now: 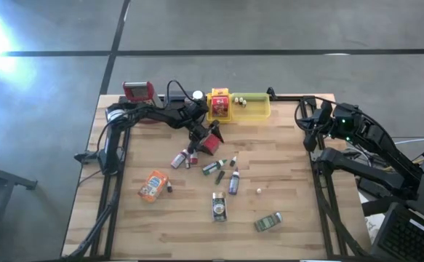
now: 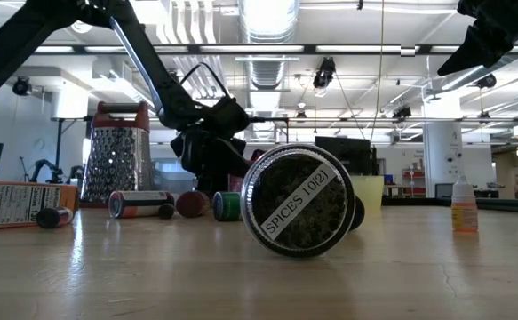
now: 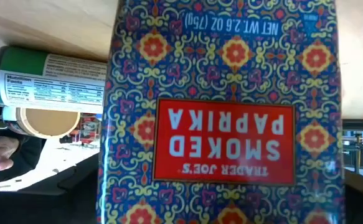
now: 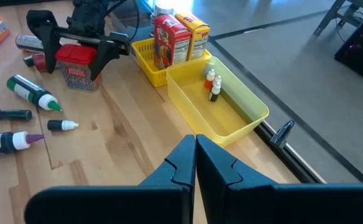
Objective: Pick & Place Kitchen Items
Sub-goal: Put the red seasoning can into the black bin
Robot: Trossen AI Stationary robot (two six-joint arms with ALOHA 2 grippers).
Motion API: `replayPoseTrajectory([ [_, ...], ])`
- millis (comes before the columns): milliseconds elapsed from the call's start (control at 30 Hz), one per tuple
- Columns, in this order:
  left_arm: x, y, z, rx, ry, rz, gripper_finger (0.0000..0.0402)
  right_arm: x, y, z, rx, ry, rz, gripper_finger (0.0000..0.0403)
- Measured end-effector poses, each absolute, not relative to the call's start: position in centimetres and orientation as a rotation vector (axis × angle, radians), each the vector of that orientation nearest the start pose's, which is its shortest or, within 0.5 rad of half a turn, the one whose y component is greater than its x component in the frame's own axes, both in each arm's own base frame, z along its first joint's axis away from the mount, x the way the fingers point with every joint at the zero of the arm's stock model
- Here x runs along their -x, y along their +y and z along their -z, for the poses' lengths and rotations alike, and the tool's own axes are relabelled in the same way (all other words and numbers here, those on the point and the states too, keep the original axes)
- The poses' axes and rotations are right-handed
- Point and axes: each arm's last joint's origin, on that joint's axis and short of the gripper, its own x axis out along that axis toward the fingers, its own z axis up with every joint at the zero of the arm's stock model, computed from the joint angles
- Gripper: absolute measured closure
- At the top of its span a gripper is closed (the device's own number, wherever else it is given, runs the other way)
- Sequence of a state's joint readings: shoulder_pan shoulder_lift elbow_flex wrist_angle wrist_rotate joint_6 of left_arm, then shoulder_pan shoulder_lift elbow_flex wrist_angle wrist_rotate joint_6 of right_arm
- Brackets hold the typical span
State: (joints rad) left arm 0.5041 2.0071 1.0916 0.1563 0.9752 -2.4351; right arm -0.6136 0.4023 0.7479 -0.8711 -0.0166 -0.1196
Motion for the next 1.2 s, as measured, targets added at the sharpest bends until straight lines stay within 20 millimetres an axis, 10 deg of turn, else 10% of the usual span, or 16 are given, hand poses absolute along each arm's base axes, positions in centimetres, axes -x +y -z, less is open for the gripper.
replayPoseTrajectory([
  [767,-33.7,16.2,-18.7,2.667,0.861,-0.399,0.0002,-5.8,-4.0,-29.8,-0.051,0.540,0.551,0.0394],
  [1200,-32.4,15.1,-23.8,1.903,0.707,0.032,0.0002,-5.8,-4.0,-29.8,-0.051,0.540,0.552,0.0394],
])
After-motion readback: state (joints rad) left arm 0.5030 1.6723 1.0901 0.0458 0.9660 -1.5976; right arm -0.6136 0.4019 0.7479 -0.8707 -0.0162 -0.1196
